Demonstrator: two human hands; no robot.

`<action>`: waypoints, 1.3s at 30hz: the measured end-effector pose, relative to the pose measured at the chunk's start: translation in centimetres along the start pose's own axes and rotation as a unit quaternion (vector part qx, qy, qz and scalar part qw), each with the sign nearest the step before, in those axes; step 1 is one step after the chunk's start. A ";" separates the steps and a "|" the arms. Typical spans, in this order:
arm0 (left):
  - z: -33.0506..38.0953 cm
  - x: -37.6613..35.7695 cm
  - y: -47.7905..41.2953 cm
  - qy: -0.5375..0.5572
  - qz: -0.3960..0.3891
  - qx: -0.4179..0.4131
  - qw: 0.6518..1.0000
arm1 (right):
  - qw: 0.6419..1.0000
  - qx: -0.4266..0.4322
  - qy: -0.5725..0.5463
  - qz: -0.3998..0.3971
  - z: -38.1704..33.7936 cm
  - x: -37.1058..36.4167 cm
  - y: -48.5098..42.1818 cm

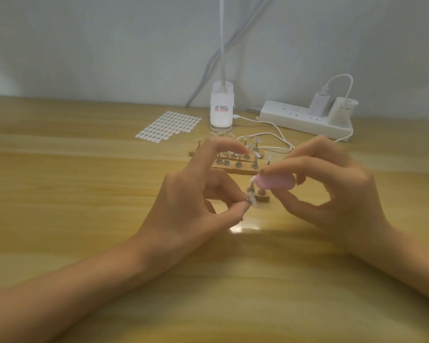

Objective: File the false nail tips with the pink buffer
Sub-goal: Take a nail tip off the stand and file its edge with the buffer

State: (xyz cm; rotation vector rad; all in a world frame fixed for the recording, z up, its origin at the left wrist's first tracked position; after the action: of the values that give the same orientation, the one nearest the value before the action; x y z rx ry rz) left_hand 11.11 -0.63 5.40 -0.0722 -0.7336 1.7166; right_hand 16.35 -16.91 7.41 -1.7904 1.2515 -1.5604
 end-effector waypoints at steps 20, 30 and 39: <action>-0.3 -0.3 0.1 -0.023 -0.010 -0.017 1.000 | 0.999 0.047 0.009 -0.022 -1.1 -0.6 0.2; -0.6 -0.5 0.0 0.021 -0.024 0.004 0.999 | 1.000 -0.001 0.021 -0.003 0.6 -0.1 0.0; -0.7 -0.7 -0.2 0.149 -0.039 0.025 0.988 | 0.997 -0.031 -0.063 -0.025 0.5 -0.6 0.1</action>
State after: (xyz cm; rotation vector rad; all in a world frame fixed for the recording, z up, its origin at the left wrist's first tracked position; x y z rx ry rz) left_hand 11.74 -0.91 4.68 -0.2563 -0.4655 1.6031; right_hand 16.79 -16.57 6.92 -1.9410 1.2162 -1.4242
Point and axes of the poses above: each hand's wrist, its own y-axis away from the middle knuckle, its own x-axis out of the back of the hand, z = x × y, the point moved 7 cm from there along -y, towards the middle knuckle, and after that the axes turned 6 degrees about z, right-handed, at the moved point
